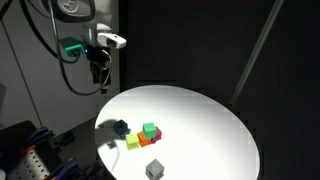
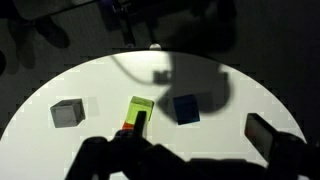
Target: Pick up the lime green block and put it on both the orange block and the pink block
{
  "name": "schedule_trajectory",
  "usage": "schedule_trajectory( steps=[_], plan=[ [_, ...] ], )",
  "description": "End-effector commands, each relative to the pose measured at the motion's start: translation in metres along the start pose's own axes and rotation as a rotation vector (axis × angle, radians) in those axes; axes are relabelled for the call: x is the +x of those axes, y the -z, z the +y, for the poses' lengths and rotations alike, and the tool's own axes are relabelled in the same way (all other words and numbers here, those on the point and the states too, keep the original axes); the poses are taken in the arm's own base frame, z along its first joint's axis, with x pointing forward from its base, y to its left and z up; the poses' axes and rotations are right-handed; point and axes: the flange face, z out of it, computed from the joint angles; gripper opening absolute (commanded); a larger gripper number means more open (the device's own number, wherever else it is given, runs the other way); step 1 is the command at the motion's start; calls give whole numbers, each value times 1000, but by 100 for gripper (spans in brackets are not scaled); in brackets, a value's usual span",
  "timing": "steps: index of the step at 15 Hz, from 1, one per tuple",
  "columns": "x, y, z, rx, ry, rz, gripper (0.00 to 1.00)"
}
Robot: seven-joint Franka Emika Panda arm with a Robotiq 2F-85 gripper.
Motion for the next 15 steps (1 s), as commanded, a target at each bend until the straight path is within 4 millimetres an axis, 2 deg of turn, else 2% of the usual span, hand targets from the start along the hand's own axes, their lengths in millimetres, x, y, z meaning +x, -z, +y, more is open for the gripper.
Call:
schedule_trajectory(
  steps=[1, 15],
  plan=[
    [-11, 9, -5, 19, 21, -4, 100],
    [-17, 23, -13, 36, 24, 37, 100]
  ],
)
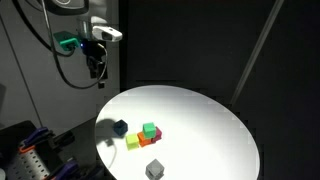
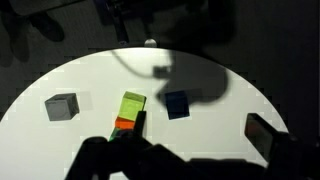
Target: Pick up the lime green block and put it on both the orange block and the pink block
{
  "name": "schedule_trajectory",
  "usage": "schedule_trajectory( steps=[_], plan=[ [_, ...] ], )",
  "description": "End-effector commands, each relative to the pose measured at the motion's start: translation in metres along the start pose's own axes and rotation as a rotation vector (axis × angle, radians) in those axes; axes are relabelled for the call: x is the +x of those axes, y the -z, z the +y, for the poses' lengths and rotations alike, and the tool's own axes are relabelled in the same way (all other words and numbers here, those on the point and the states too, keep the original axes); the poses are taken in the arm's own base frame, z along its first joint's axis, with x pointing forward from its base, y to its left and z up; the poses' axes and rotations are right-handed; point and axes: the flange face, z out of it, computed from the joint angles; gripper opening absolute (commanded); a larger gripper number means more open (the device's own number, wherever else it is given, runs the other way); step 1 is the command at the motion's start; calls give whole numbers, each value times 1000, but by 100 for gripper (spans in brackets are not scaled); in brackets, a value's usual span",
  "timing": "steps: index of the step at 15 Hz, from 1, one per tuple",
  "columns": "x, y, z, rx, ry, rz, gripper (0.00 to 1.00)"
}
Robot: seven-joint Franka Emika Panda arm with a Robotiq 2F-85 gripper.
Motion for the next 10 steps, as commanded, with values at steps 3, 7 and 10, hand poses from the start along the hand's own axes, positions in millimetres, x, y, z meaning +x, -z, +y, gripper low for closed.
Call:
schedule_trajectory(
  steps=[3, 7, 10],
  plan=[
    [-7, 6, -2, 19, 7, 7, 100],
    [-1, 3, -1, 5, 1, 6, 100],
    [-1, 3, -1, 5, 1, 5, 100]
  ],
)
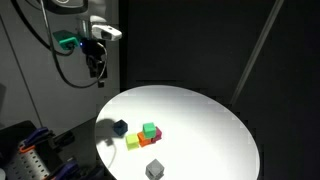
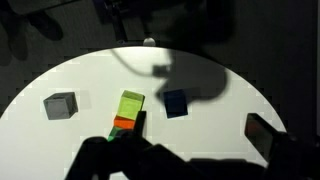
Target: Pick up the lime green block and put it on both the orange block and the pink block
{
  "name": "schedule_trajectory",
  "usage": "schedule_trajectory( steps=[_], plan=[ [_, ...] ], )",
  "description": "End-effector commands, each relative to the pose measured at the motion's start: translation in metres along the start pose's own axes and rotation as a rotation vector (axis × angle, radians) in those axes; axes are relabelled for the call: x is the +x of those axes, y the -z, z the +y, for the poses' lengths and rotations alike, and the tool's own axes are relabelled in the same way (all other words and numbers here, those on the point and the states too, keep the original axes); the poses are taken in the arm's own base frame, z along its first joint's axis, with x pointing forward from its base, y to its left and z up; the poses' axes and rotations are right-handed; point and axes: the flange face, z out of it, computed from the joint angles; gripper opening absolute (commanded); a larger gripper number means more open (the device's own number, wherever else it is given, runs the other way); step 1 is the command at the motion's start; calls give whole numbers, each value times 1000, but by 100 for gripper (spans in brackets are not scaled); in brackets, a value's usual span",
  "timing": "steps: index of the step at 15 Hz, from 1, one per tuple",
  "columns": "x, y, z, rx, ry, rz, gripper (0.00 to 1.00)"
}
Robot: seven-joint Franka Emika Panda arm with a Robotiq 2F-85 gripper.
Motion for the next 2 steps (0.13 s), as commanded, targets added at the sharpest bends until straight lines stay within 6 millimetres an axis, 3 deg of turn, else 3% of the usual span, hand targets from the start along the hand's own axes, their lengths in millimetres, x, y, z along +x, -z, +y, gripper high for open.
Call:
schedule_trajectory(
  steps=[1, 2],
  plan=[
    [0, 0, 0, 0, 0, -1, 100],
    [0, 0, 0, 0, 0, -1, 100]
  ],
)
